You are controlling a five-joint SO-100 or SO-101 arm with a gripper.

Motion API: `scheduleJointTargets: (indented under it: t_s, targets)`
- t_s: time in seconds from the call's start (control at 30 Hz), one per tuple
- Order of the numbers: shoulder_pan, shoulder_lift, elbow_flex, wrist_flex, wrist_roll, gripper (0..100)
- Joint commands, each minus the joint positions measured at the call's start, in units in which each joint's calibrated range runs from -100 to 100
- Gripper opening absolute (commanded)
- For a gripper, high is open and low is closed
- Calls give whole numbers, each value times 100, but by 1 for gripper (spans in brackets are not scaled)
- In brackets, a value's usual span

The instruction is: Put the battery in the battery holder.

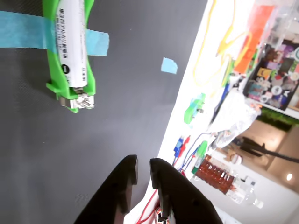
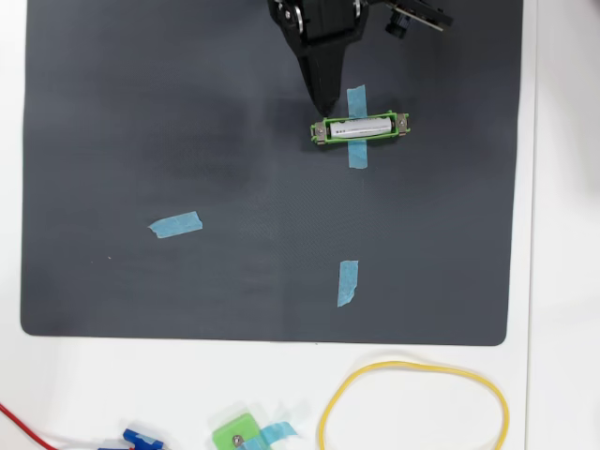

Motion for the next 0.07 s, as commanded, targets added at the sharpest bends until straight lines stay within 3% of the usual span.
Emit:
scheduleJointTargets:
  t_s: [0.0, 0.03]
  targets:
    - [330, -68, 85, -88, -23, 0]
    - [423, -68, 85, -97, -23, 0]
